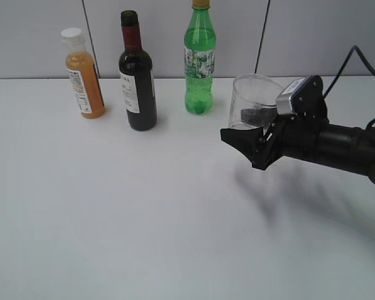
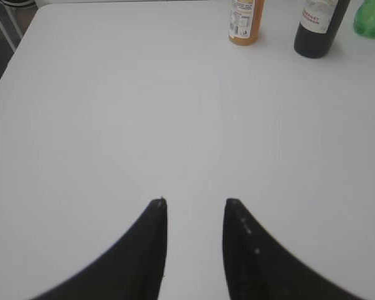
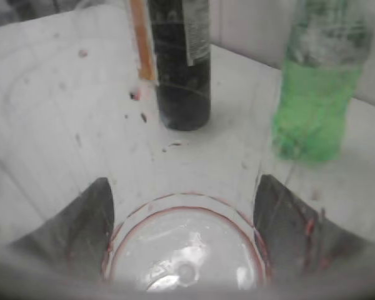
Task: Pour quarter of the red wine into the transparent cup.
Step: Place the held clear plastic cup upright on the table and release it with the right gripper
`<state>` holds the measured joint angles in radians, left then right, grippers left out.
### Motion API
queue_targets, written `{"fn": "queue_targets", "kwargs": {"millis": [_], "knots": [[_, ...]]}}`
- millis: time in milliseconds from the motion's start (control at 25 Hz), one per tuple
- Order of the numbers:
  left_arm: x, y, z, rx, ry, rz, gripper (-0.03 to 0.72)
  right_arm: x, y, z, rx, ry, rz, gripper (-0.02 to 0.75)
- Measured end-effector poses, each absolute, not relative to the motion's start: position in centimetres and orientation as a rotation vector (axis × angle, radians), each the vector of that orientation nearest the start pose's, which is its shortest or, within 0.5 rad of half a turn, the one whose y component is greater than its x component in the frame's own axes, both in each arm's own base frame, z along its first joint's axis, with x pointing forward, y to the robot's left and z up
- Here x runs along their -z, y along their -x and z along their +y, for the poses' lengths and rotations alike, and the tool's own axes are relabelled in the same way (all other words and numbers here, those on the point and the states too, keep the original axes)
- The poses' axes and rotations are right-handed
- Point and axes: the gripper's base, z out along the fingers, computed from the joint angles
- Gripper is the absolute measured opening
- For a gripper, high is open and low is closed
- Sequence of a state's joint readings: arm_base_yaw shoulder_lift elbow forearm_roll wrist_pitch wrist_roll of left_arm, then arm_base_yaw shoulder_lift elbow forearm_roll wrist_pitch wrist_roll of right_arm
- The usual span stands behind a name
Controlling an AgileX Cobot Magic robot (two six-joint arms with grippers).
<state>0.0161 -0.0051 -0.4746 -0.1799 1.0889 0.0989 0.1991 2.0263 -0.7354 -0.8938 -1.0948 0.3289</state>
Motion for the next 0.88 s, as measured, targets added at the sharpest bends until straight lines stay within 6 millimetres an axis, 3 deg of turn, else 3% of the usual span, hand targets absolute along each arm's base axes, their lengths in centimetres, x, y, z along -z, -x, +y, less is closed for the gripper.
{"fn": "queue_targets", "kwargs": {"millis": [320,640,880], "knots": [[-26.9,0.5,-1.5,0.147,-0.095,2.08,0.24,-10.7,-32.2,17.8,-0.802,1.224,1.517,0.552],[-26.9,0.5,-1.5,0.147,-0.095,2.08,0.24,-8.1,-33.9,21.8,-0.894,1.32,1.398,0.551],[-26.9,0.5,-1.5,0.147,-0.095,2.08,0.24,-6.2,-34.4,23.2,-0.922,1.369,1.373,0.551]]}}
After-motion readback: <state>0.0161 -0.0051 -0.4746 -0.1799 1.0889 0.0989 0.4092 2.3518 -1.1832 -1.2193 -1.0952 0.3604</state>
